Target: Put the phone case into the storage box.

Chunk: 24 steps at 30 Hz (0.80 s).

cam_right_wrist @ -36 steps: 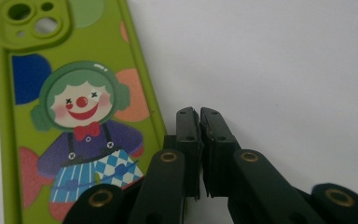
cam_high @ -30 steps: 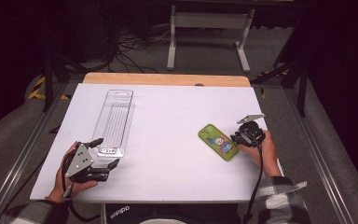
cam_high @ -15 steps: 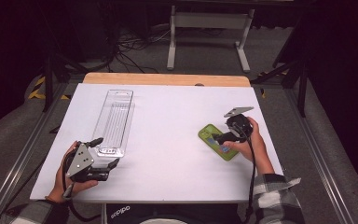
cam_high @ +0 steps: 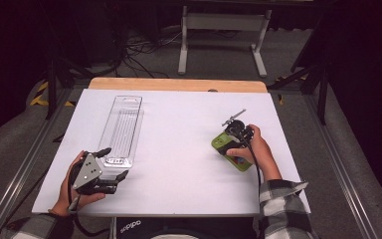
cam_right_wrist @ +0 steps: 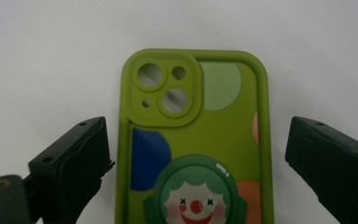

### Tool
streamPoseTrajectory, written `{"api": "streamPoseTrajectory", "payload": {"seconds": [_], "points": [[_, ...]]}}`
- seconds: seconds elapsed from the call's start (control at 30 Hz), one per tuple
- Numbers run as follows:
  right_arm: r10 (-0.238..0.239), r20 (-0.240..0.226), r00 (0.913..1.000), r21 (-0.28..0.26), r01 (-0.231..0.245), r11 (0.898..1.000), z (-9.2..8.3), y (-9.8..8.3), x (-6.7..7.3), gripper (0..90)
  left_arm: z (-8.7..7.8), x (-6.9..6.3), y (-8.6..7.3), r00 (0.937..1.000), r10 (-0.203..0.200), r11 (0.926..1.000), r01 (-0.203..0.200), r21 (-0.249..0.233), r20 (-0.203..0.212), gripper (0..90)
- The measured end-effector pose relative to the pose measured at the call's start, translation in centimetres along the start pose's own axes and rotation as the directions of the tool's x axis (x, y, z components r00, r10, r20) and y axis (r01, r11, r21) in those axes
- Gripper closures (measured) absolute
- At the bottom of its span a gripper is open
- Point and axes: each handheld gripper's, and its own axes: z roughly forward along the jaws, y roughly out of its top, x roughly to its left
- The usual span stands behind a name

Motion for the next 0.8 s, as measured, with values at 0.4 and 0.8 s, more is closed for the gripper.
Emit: {"api": "streamPoseTrajectory", "payload": {"seconds": [0.4, 0.8], "points": [[0.006, -0.016, 0.9999, -0.005, -0.006, 1.0, 1.5, 0.9, -0.3, 10.8, 0.2, -0.2, 0.0, 0.9997, 0.011, 0.9997, -0.011, 0.02, 0.02, 12.9], [-0.028, -0.008, 0.9996, -0.02, 0.027, 0.999, 1.2, 1.0, 0.2, 16.1, 0.3, -0.3, -0.1, 0.9996, 0.012, 0.9997, -0.012, 0.023, 0.024, 12.8]]}}
